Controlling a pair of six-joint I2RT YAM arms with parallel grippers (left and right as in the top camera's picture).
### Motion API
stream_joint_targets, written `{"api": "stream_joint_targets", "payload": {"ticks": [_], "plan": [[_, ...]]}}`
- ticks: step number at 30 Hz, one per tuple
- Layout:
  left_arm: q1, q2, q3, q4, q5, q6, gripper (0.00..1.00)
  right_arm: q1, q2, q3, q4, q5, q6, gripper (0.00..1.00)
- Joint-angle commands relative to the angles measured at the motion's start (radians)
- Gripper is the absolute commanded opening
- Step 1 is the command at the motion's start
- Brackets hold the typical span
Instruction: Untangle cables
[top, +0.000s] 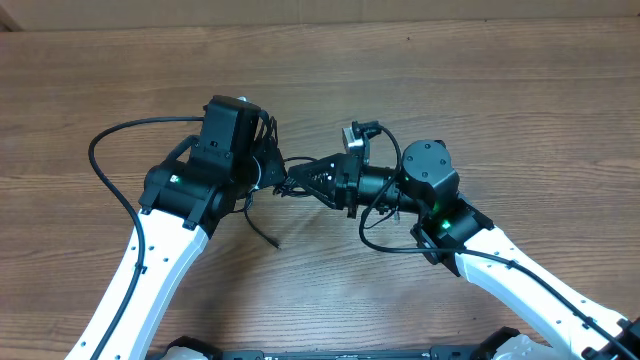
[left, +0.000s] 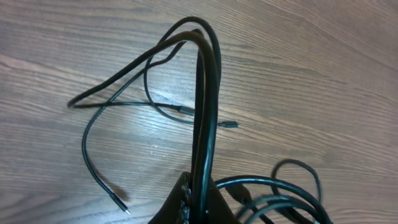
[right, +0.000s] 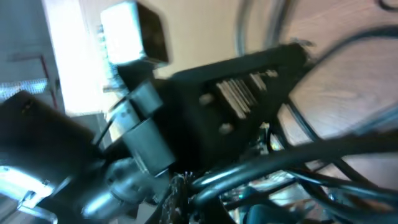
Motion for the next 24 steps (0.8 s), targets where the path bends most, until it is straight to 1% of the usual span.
{"api": "stream_joint_targets", "payload": {"ticks": [1,8,12,14,17,21,23,24], "plan": [[0.029,0.004,0.013,-0.007,0.009,-0.067,0.04,0.004,-0.010,0.016,0.058,-0.067,-0.132,0.04],[0.096,0.004,0.013,-0.006,0.042,-0.087,0.04,0.007,-0.010,0.016,0.115,-0.104,-0.280,0.04],[0.109,0.004,0.013,0.002,0.042,-0.089,0.04,0.009,-0.010,0.016,0.189,-0.173,-0.384,0.04],[0.109,0.004,0.013,0.002,0.042,-0.112,0.04,0.009,-0.010,0.016,0.237,-0.209,-0.421,0.04],[0.109,0.011,0.013,0.005,0.051,-0.136,0.04,0.009,-0.010,0.016,0.289,-0.252,-0.465,0.04],[0.109,0.021,0.013,0.018,0.098,-0.142,0.04,0.009,-0.010,0.016,0.291,-0.275,-0.484,0.04],[0.109,0.028,0.013,0.026,0.098,-0.169,0.04,0.009,-0.010,0.016,0.299,-0.305,-0.497,0.04],[0.109,0.032,0.013,0.032,0.103,-0.190,0.04,0.009,-0.010,0.016,0.301,-0.343,-0.537,0.04]]}}
